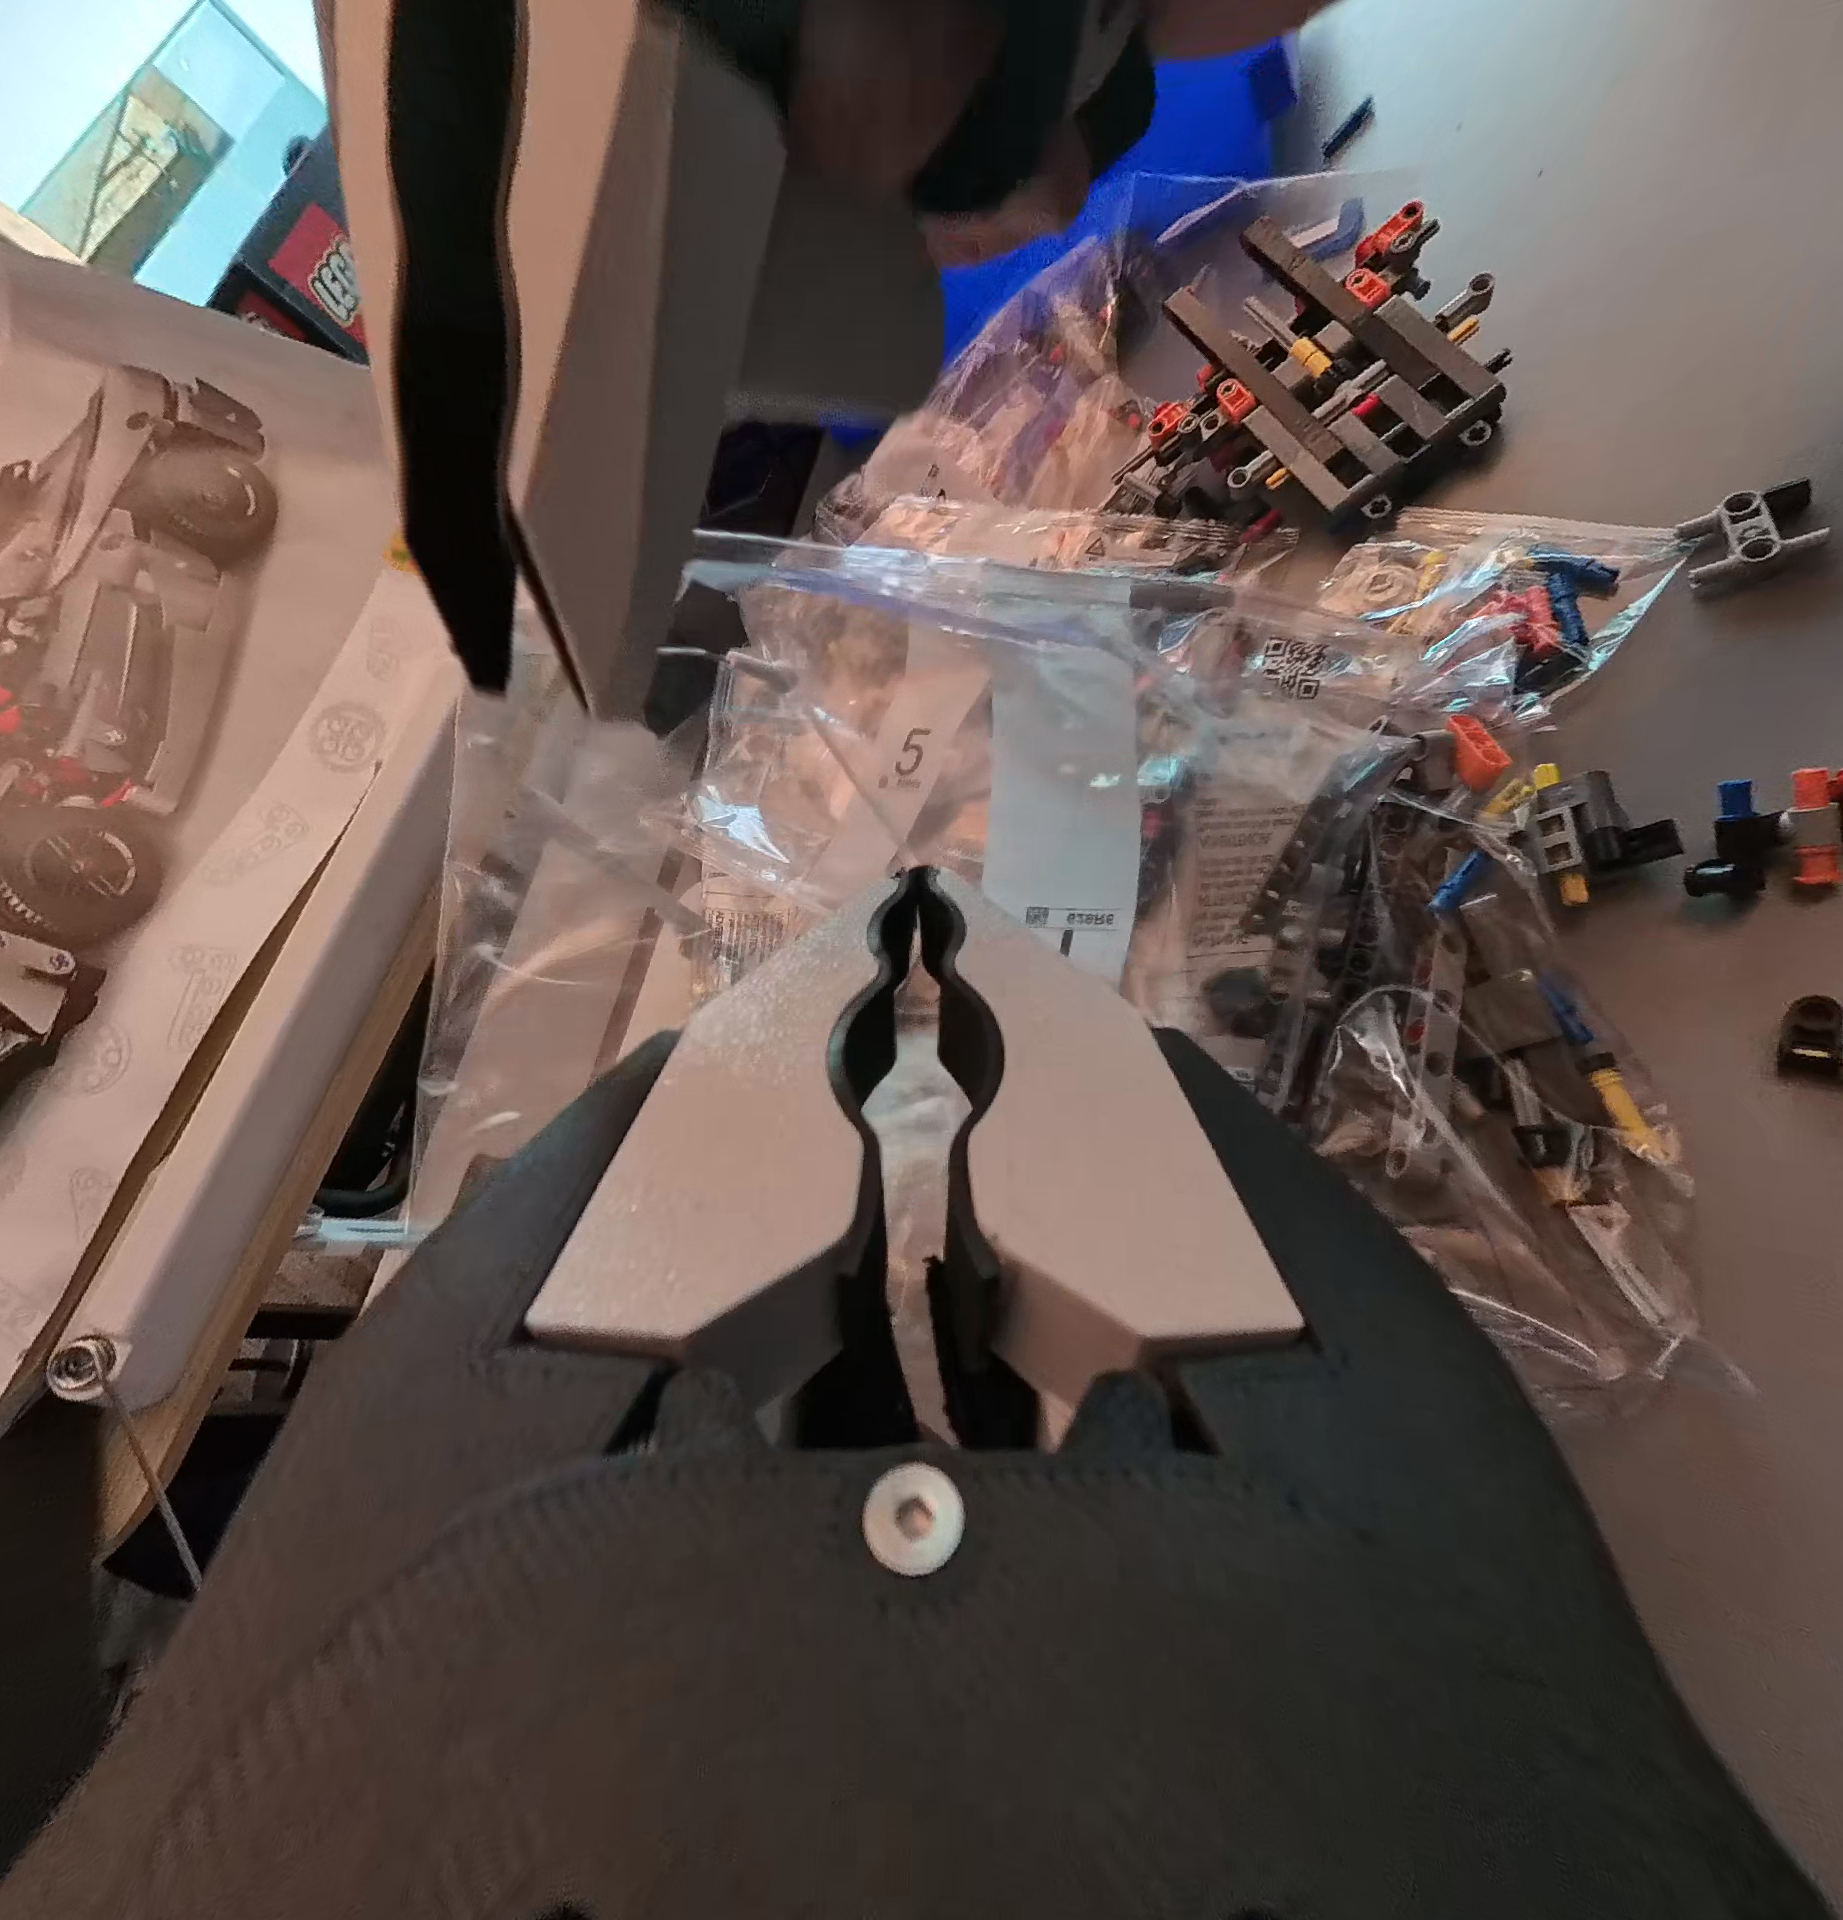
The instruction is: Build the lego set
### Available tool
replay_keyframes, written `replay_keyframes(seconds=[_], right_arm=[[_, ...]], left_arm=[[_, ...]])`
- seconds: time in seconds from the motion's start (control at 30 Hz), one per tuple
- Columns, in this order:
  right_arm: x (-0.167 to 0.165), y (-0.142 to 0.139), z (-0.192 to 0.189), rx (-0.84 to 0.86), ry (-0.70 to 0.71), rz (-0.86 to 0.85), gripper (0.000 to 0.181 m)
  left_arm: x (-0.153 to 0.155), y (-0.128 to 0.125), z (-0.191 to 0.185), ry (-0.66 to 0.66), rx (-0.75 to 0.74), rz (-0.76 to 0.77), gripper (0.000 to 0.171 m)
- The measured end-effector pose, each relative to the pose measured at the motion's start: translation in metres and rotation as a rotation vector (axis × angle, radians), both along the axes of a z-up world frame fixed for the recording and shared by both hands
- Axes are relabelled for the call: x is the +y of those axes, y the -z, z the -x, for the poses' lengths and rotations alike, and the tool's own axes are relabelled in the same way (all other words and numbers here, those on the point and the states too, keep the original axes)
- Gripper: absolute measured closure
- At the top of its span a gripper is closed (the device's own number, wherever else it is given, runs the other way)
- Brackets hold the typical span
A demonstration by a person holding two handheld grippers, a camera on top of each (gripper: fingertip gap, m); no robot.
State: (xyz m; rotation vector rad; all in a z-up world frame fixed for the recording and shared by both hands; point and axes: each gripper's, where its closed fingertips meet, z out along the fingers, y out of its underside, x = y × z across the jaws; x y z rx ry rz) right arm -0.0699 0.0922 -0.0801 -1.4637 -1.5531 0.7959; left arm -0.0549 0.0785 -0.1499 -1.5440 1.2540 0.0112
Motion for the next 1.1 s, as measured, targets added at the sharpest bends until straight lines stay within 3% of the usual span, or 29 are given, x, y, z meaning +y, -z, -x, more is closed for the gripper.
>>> replay_keyframes(seconds=[0.13, 0.2, 0.3, 0.43, 0.53, 0.6, 0.87, 1.1], right_arm=[[-0.032, -0.011, -0.023, -0.025, -0.163, -0.009, 0.17], [-0.052, 0.001, -0.035, -0.102, -0.254, -0.011, 0.178], [-0.079, 0.042, -0.045, -0.277, -0.361, 0.029, 0.168], [-0.116, 0.12, -0.05, -0.531, -0.511, 0.03, 0.159], [-0.136, 0.169, -0.058, -0.702, -0.602, 0.03, 0.162], [-0.14, 0.187, -0.061, -0.769, -0.611, 0.015, 0.164], [-0.137, 0.193, -0.057, -0.761, -0.591, 0.006, 0.175], [-0.111, 0.157, -0.05, -0.544, -0.51, 0.002, 0.177]], left_arm=[[0.007, 0.003, 0.01, -0.046, -0.006, 0.017, 0.171], [0.011, 0.005, 0.017, -0.074, -0.012, 0.027, 0.171], [0.018, 0.01, 0.026, -0.124, -0.012, 0.041, 0.171], [0.021, 0.011, 0.03, -0.147, -0.012, 0.044, 0.171], [0.022, 0.013, 0.031, -0.15, -0.007, 0.047, 0.171], [0.022, 0.015, 0.031, -0.149, -0.006, 0.056, 0.171], [0.023, 0.02, 0.032, -0.161, -0.023, 0.095, 0.171], [0.022, 0.03, 0.039, -0.187, -0.064, 0.204, 0.152]])
